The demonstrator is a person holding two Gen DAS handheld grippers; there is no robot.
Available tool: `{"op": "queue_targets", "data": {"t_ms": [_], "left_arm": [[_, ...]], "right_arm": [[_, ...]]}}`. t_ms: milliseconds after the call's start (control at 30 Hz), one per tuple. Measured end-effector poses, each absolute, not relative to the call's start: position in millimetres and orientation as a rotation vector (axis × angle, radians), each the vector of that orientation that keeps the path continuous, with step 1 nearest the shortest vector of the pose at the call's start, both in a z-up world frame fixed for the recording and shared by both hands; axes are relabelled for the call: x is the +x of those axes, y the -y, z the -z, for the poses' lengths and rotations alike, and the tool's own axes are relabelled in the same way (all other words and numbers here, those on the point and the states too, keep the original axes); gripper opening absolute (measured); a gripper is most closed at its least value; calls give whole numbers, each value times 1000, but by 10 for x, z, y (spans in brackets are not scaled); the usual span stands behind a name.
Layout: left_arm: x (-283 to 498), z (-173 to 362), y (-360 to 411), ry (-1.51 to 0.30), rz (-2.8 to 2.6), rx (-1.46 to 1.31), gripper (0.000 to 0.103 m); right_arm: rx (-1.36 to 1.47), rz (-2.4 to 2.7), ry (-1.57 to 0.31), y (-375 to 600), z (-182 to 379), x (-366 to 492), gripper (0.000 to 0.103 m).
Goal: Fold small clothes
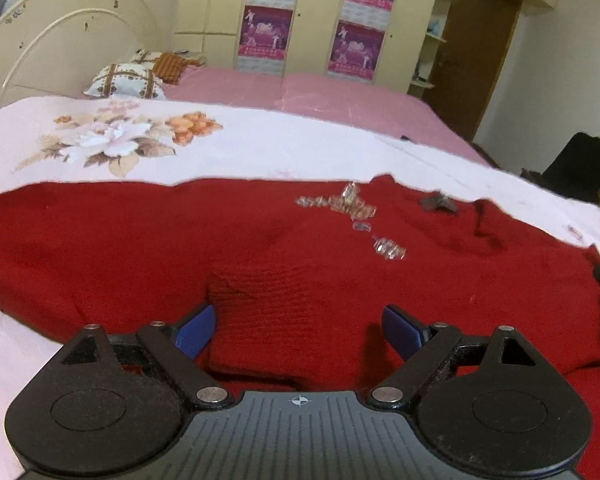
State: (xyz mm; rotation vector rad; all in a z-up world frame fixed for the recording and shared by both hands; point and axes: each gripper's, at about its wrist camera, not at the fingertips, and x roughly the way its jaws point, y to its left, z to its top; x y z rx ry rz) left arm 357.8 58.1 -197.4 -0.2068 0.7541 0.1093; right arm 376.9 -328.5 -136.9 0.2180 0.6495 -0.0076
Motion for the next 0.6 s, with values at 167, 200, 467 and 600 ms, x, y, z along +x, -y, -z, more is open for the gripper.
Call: {"op": "queue_targets", "data": {"t_ms": [167, 200, 467, 600], "left_arm": [[3618, 1933, -553, -772, -114, -180, 89], [3591, 1892, -582, -773, -110, -203, 89], [3221, 1704, -918, -801, -183, -255, 103], [2950, 1649, -1269, -783, -231, -294, 103]], "right_arm": [[104, 87, -723, 3166, 1586, 3911, 18], [93, 99, -722, 3144, 1559, 3900, 26], [83, -61, -686, 2679, 1154, 3385, 36], [30, -209, -696, 2115, 1111, 3147, 37]]}}
